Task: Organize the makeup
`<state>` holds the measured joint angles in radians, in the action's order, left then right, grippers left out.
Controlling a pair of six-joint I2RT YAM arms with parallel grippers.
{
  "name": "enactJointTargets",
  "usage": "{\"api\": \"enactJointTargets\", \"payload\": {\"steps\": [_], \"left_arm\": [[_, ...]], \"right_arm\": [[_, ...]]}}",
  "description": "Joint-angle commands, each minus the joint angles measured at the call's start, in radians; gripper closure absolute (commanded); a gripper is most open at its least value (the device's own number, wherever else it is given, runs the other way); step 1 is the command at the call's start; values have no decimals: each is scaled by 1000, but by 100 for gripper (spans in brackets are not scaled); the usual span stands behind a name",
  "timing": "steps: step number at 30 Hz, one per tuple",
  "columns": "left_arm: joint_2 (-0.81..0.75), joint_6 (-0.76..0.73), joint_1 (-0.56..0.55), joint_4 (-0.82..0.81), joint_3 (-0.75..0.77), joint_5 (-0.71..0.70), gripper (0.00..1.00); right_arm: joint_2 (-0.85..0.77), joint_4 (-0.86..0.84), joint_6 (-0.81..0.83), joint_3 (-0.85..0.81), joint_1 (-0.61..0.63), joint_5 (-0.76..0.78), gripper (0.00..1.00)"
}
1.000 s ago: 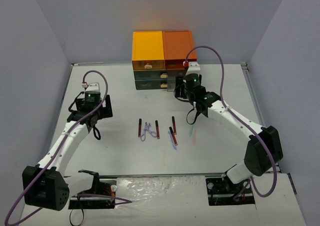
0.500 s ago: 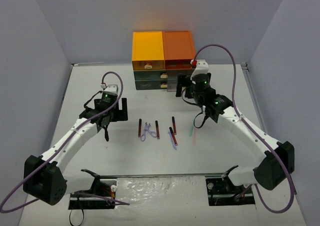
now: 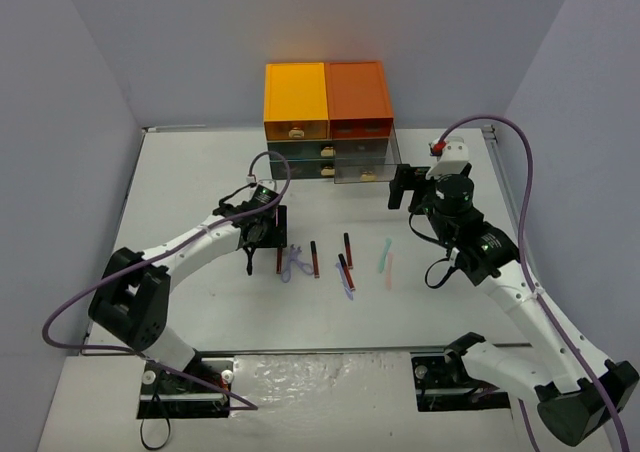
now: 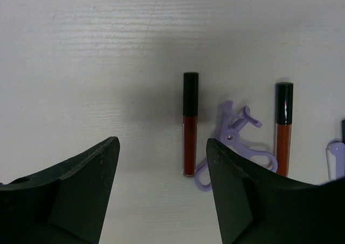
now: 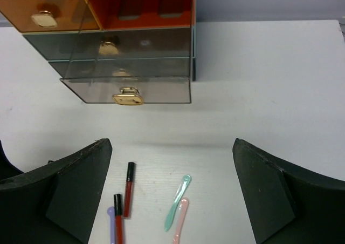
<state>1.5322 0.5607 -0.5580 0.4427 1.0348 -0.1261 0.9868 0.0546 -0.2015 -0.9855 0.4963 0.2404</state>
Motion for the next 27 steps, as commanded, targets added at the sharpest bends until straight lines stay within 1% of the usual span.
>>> {"api": "enactJointTargets", "payload": {"steps": [1, 8, 12, 18, 19, 21, 22, 23, 27], "left_arm": [[49, 46, -17, -56, 82, -2, 38], [141, 61, -23, -58, 91, -8, 43], [172, 73, -23, -56, 86, -17, 51], [189, 85, -36, -56, 71, -26, 72], [188, 87, -36, -58, 66, -26, 73], [174, 88, -36, -57, 61, -31, 86], [161, 88, -36, -50, 63, -37, 96], [152, 88, -36, -40, 70, -38, 99], [46, 89, -36, -21, 140, 8, 100]], "right_arm": [[-63, -17, 39, 18, -28, 27, 7], [-85, -5, 60, 32, -39, 41, 5], [-91, -4, 78, 37, -45, 53, 5], [-80, -4, 86, 39, -54, 63, 4], [-80, -4, 87, 39, -55, 63, 4], [-73, -4, 91, 36, -56, 62, 4], [-73, -4, 92, 35, -57, 63, 4], [-72, -4, 94, 34, -58, 64, 4], [-78, -4, 105, 27, -65, 78, 2]]}}
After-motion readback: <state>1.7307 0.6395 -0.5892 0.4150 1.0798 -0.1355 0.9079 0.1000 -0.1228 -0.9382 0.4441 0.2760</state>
